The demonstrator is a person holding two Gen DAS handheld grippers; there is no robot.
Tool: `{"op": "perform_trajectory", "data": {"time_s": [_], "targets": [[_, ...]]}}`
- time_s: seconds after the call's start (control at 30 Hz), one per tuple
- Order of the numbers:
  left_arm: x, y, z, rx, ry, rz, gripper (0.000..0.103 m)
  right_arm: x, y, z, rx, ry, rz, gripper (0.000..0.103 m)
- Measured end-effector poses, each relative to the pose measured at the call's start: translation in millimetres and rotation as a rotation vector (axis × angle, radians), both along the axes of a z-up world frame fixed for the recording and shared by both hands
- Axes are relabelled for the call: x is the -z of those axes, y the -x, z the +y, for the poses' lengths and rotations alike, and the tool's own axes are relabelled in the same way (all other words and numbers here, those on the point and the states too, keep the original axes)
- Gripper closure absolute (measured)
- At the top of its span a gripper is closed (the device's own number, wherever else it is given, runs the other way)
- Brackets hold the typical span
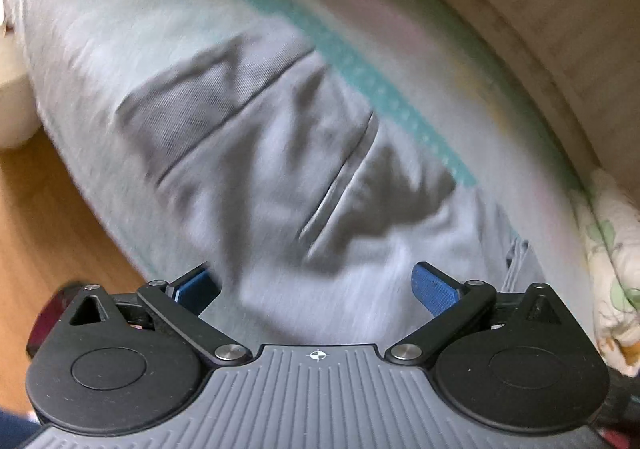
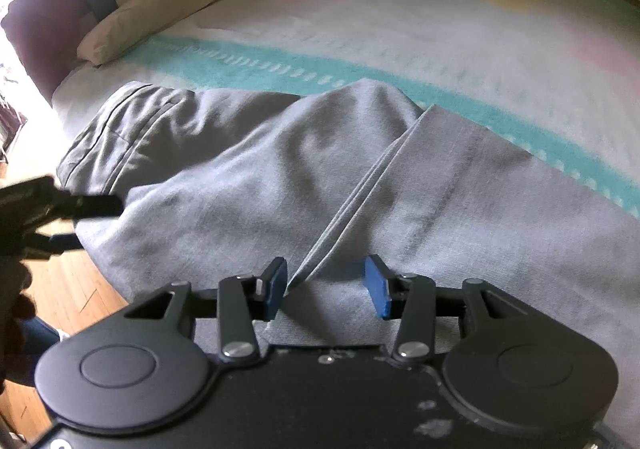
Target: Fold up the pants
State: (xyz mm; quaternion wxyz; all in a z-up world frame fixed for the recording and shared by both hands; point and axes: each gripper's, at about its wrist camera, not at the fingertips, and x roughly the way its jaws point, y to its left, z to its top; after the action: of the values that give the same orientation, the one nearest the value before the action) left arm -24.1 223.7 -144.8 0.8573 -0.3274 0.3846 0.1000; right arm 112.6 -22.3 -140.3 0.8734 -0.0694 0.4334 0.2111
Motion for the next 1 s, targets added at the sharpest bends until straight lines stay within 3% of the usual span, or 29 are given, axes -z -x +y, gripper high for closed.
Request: {"op": "perform_trajectory", "data": {"time_s": [0.27,0.33,0.4,0.5,0.6,0.83,1.0], "targets": [[-23,-9,-40,0.117,-0.301,-0.115,0.000,1,2,0,-0.007,0.003,-0.004,0.055],[-23,-14,-53,0.161,-0.399,-0.110,0.000,1,2,1,-0.011,0.008,-0.006,0.054],[-18,-18,-57,0.177,-0.426,-0.087,0.000,1,3,2,-0.016,0.014,-0.008,0.053],[-8,-21,-44,0.137,-0.318,-0.051,0.000,1,5,4,-0.030,0.029,-0.017,0.052],[-4,-11,-25,0.056,-0.182,-0.071,0.001,2,7,5,-0.044,0.041,-0.022,0.052],[7,8,2,-0.050,-0.010,-0.094,0.000,2,5,12,-0.057,0.073,-0.021,0.046],[2,13,24,-0.130,0.020,-0.160,0.000,3,7,18,-0.071,0.103,-0.034,0.044]]}}
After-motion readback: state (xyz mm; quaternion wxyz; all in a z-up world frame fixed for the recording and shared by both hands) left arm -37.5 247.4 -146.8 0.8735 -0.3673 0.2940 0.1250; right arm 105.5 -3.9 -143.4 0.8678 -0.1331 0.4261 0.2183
